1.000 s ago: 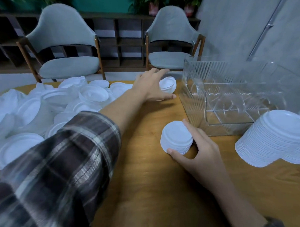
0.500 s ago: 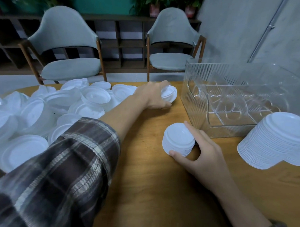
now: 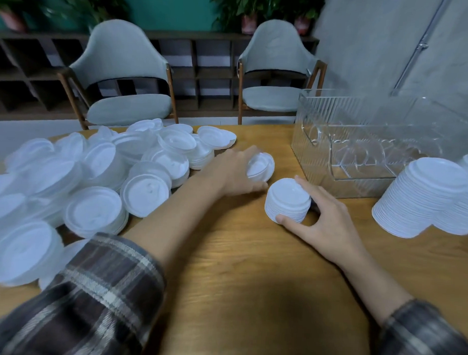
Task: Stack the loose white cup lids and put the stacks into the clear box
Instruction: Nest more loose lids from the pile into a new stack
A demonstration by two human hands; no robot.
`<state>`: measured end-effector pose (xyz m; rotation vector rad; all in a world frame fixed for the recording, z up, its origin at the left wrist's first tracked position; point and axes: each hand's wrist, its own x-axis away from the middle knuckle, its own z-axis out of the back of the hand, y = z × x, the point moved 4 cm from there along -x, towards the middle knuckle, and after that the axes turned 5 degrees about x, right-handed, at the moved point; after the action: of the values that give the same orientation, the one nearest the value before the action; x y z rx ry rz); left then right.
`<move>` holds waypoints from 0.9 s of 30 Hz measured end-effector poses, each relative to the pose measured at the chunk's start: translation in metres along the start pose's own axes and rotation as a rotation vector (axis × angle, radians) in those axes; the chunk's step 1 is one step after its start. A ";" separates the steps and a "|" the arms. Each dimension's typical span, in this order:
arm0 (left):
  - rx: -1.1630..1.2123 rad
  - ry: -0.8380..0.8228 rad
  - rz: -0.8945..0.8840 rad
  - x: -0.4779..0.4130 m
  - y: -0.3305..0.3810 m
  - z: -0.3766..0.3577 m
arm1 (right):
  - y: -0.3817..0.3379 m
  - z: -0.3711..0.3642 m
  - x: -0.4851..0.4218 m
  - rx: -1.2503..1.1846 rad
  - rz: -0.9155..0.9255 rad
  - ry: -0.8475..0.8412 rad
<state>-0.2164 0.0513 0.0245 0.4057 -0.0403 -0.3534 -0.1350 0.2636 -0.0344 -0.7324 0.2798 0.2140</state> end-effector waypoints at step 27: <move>1.176 0.433 0.059 0.073 0.013 -0.028 | -0.014 0.003 0.006 -0.027 0.097 -0.022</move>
<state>-0.1403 0.0478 0.0011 1.6336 0.1742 -0.1416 -0.1249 0.2564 -0.0251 -0.7438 0.2917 0.3180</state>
